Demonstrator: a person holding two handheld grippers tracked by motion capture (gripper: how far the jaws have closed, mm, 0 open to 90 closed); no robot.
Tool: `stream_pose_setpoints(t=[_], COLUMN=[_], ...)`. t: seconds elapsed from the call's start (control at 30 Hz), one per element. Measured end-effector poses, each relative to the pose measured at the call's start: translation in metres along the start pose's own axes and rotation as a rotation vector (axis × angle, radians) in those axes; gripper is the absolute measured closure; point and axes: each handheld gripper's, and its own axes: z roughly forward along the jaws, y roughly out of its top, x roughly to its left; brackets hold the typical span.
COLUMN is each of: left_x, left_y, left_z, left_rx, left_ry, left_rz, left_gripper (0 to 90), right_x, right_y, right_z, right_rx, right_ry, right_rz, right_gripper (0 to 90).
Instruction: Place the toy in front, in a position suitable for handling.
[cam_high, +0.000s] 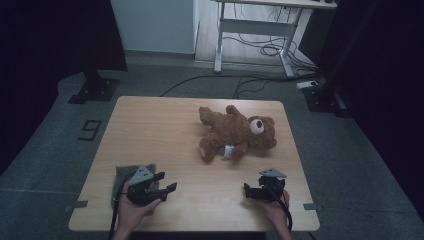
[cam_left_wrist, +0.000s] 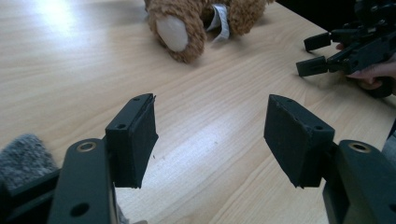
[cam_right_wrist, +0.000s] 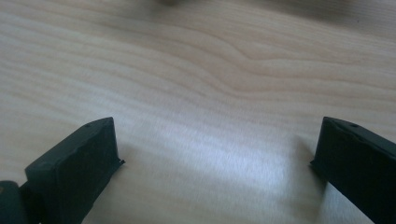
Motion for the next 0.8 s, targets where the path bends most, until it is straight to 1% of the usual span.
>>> stream_pose_setpoints(t=[0.23,0.3,0.33,0.37,0.4,0.43,0.47,0.5,0.53,0.63,0.73,0.8], left_x=[0.000,0.000,-0.001,-0.001,-0.002,-0.002,-0.003,-0.003,-0.003,-0.002,-0.003,-0.002], left_y=[-0.002,-0.001,0.000,0.000,0.002,0.002,0.004,0.004,0.007,0.014,0.023,0.030], left_z=[0.004,0.005,0.005,0.005,0.005,0.005,0.006,0.006,0.008,0.014,0.020,0.028], left_rx=[0.014,0.019,0.019,0.019,0.021,0.021,0.019,0.019,0.027,0.030,0.008,0.011], left_ry=[0.010,0.008,0.007,0.007,0.009,0.009,0.012,0.012,0.016,0.032,0.039,0.031], left_rz=[-0.003,-0.004,-0.006,-0.006,-0.003,-0.003,-0.002,-0.002,0.002,0.005,0.003,-0.002], left_gripper=[34.0,34.0,34.1,34.0,34.0,34.0,34.0,33.8,33.8,34.4,34.1,33.8], right_x=[-0.003,-0.006,-0.009,-0.011,-0.012,-0.012,-0.015,-0.017,-0.019,-0.025,-0.032,-0.035], right_y=[-0.008,-0.009,-0.009,-0.009,-0.009,-0.009,-0.007,-0.006,-0.006,-0.004,0.000,0.003], right_z=[-0.009,-0.011,-0.013,-0.015,-0.016,-0.016,-0.018,-0.020,-0.020,-0.022,-0.022,-0.024], right_rx=[-0.014,-0.025,-0.033,-0.043,-0.054,-0.054,-0.072,-0.076,-0.084,-0.106,-0.119,-0.133], right_ry=[-0.012,-0.005,0.008,0.012,0.014,0.014,0.017,0.021,0.023,0.025,0.028,0.038], right_rz=[0.015,0.029,0.051,0.061,0.066,0.066,0.071,0.075,0.076,0.082,0.099,0.102], right_gripper=[4.9,6.8,7.5,8.0,8.6,8.6,9.4,9.7,10.1,11.2,11.9,12.2])
